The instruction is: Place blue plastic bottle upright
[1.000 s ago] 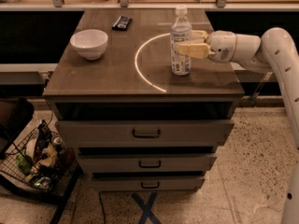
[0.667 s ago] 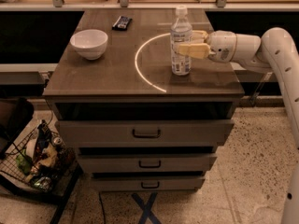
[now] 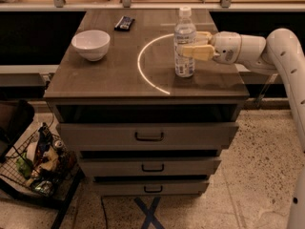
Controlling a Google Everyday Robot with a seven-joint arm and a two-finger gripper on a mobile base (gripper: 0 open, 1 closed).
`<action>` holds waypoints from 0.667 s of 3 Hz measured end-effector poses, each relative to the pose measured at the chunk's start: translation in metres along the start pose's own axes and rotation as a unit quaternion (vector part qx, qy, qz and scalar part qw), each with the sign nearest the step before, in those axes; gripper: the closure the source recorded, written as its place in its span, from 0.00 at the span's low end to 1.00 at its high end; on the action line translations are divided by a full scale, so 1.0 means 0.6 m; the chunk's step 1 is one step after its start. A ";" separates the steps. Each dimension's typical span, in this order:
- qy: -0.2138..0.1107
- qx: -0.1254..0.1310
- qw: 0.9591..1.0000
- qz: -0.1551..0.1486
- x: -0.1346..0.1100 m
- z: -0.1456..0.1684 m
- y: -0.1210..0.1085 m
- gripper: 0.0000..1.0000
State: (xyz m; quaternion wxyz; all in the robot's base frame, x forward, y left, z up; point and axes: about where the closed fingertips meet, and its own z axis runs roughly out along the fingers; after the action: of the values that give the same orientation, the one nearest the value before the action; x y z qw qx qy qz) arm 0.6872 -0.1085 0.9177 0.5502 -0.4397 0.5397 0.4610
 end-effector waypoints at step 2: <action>-0.005 0.013 1.000 0.018 0.013 -0.013 -0.012 1.00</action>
Offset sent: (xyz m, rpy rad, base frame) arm 0.0640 -0.1121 -0.1700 0.1825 0.4182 -0.2823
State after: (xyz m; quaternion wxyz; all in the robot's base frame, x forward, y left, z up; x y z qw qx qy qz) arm 0.6926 -0.1173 0.9094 0.5499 -0.4205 0.5508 0.4663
